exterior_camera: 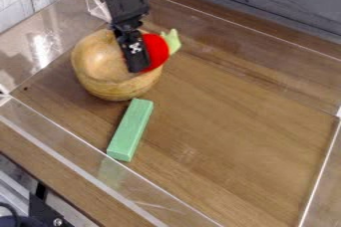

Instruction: Move the red object to the right side of the table

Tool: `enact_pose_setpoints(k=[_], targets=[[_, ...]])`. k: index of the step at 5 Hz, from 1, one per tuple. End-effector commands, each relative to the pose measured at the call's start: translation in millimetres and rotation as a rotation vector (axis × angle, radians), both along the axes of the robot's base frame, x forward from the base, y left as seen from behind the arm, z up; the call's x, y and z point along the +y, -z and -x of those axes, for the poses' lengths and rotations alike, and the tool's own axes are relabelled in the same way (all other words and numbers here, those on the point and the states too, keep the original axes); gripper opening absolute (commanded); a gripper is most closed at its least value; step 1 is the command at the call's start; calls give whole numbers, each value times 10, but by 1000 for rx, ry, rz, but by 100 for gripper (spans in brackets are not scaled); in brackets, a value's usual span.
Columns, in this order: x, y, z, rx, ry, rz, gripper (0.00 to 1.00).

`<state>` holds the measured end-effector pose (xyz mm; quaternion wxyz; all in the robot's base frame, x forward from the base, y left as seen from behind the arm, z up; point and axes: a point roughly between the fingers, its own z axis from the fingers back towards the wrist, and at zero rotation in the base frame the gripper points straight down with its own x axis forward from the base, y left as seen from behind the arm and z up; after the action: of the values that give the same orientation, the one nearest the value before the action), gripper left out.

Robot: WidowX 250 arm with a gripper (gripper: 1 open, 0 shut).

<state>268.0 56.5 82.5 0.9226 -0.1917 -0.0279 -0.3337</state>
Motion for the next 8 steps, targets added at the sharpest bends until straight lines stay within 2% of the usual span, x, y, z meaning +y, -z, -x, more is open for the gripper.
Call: enact_pose_setpoints(k=[1, 2, 3, 4, 5, 6, 7, 8], targets=[[-158, -101, -88, -52, -49, -25, 100], [-303, 51, -138, -55, -87, -29, 100], [-287, 46, -151, -52, -141, -33, 0], [-200, 89, -91, -48, -134, -41, 0], [-290, 2, -27, -51, -158, -74, 0], [-518, -237, -52, -51, -195, -115, 0], [-1005, -325, -125, -67, -226, -114, 0], [-1473, -272, -155, -68, -268, -106, 0]])
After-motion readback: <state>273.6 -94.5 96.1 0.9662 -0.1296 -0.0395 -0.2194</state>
